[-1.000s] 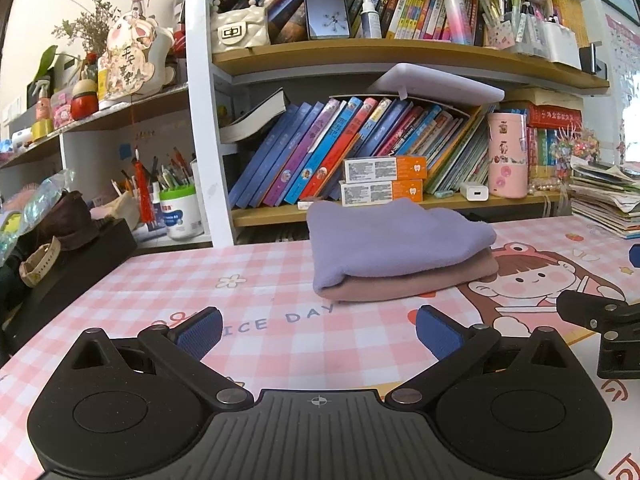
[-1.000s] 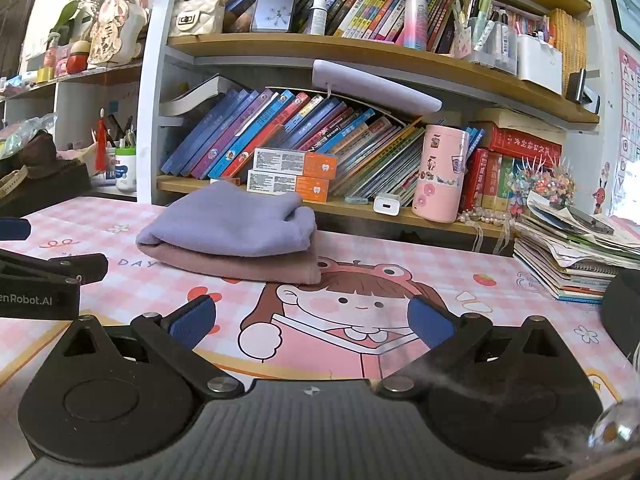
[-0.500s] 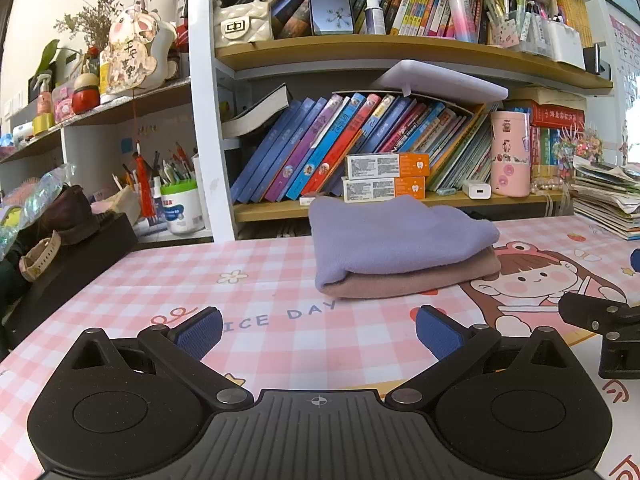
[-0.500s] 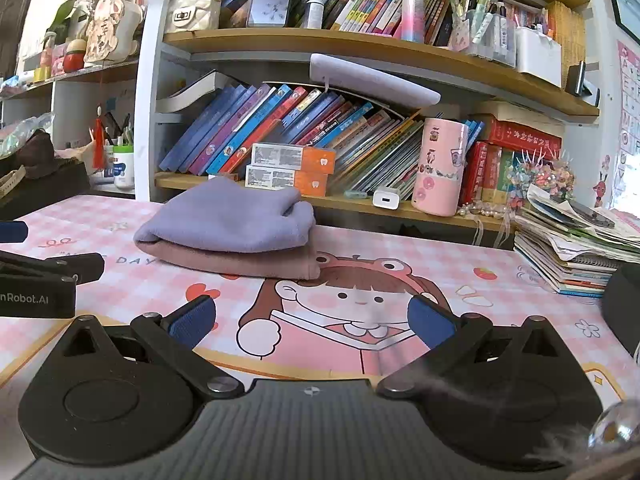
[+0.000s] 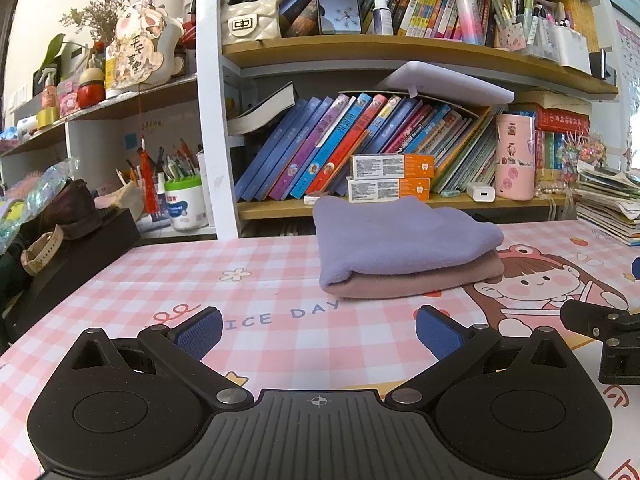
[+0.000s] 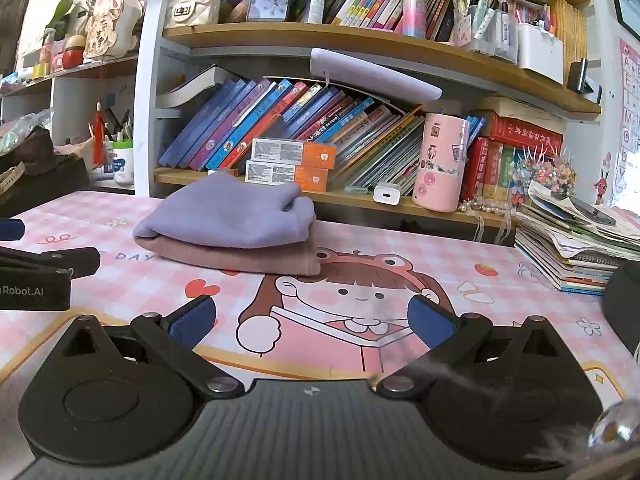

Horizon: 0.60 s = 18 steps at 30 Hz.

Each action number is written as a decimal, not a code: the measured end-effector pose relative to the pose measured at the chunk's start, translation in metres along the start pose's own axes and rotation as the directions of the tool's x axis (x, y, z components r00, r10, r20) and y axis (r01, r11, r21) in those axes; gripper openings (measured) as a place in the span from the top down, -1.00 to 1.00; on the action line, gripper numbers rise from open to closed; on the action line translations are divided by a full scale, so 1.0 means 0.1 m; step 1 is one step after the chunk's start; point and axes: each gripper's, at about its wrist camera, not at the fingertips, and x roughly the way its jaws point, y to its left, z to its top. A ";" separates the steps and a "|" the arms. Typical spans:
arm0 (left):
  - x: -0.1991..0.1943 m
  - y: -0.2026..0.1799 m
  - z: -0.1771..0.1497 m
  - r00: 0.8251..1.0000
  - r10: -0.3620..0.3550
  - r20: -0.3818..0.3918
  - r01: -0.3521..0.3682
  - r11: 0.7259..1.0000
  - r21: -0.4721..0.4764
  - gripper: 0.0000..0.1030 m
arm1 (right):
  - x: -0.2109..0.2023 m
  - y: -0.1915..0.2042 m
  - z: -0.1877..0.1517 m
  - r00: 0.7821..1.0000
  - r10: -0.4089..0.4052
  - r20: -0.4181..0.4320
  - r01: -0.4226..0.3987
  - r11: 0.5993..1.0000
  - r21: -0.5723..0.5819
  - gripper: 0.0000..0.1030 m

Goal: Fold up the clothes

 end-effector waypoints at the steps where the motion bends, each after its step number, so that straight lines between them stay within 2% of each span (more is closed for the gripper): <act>1: 0.00 0.00 0.00 1.000 0.001 0.000 -0.001 1.000 0.001 -1.00 | 0.00 0.00 0.00 1.000 0.000 0.000 0.000 1.000 -0.001 -1.00; 18: 0.02 0.02 0.01 1.000 -0.008 -0.010 0.007 1.000 -0.010 -1.00 | 0.00 -0.01 0.01 1.000 0.000 0.001 0.000 1.000 0.000 -1.00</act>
